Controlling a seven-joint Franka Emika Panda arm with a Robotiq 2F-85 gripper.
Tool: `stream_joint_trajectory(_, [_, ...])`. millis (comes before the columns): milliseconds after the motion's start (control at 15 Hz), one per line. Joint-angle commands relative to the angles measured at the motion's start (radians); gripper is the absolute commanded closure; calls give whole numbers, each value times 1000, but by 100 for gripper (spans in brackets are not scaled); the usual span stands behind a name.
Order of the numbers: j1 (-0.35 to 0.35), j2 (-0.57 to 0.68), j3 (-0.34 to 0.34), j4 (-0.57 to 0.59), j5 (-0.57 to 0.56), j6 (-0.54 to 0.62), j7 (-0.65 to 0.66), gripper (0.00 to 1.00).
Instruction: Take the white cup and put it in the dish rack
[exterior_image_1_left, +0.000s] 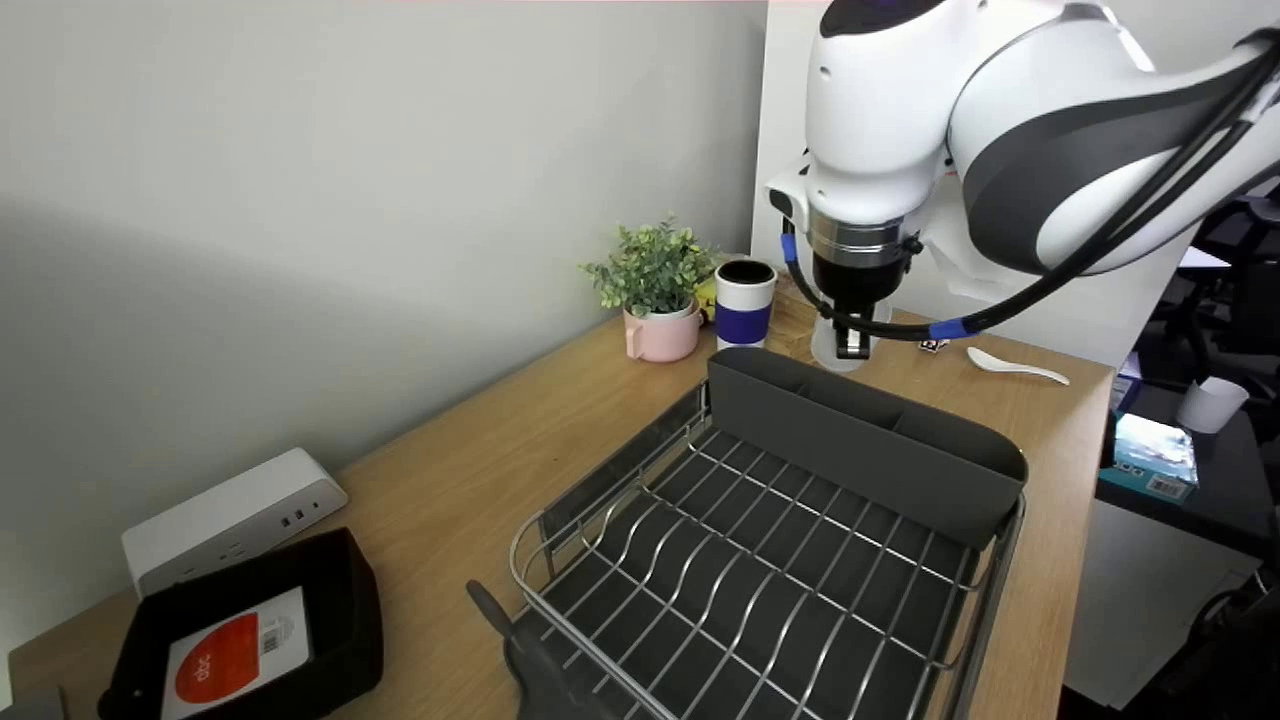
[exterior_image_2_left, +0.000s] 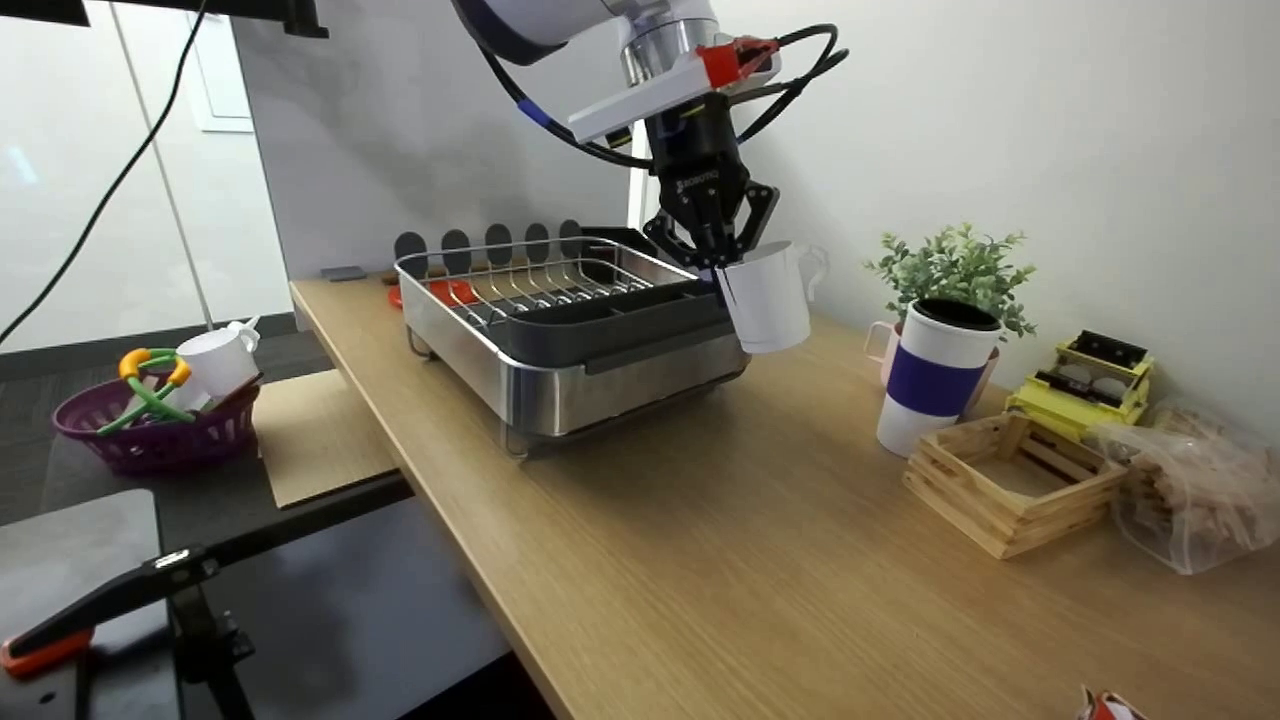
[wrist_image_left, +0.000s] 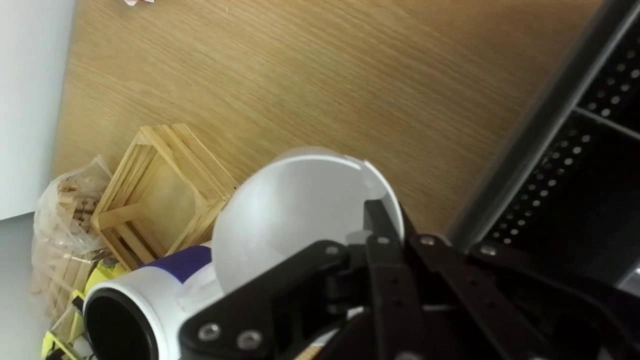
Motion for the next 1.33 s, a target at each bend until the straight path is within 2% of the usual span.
stream_joint_trajectory(0, [48, 2, 7, 5, -98, -25, 103, 99])
stream_joint_trajectory(333, [120, -44, 45, -10, -180, -69, 319, 99])
stream_joint_trajectory(733, [145, -158, 105, -22, -200, -90, 521, 99])
stream_joint_trajectory(867, [129, -168, 129, -20, -162, -60, 512, 99])
stream_joint_trajectory(1267, [74, -111, 150, -8, 88, 109, 267, 99])
